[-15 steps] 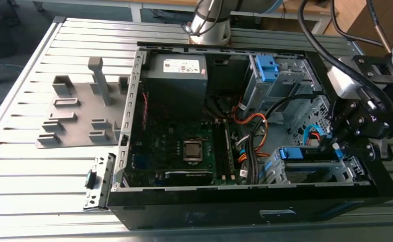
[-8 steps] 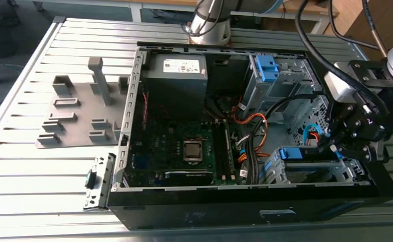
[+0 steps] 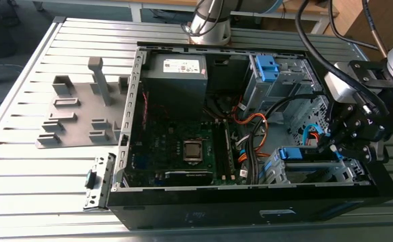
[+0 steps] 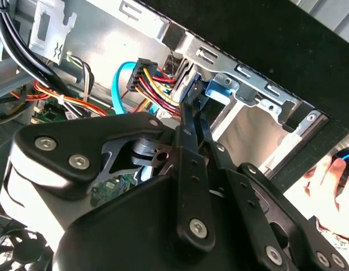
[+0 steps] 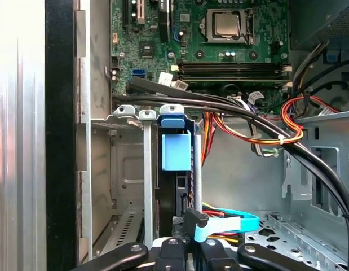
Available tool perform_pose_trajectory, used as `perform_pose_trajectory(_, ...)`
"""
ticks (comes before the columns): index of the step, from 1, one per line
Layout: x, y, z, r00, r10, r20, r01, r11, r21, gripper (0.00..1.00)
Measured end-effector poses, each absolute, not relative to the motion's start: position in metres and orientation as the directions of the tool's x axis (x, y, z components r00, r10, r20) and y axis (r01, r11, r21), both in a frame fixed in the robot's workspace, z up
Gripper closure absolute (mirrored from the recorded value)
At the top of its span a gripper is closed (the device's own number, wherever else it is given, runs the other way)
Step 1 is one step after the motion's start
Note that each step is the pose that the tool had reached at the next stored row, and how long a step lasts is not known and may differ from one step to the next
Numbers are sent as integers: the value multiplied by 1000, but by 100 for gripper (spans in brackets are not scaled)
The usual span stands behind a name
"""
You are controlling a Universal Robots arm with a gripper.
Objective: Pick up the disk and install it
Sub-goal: 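Insert the first disk wire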
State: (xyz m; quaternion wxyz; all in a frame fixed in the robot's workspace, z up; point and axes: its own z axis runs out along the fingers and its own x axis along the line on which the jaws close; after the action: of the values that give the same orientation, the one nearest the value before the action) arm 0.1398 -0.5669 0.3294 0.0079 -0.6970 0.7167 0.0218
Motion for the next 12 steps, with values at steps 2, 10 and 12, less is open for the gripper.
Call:
perform_pose_trajectory(2, 140, -567, 329, -28, -999, -42, -999, 27, 20, 82)
perform_pose_trajectory(10, 140, -567, 337, -28, -999, -43, -999, 27, 20, 70)
perform_pose_trajectory(12, 140, -567, 340, -28, -999, -46, -999, 27, 20, 70)
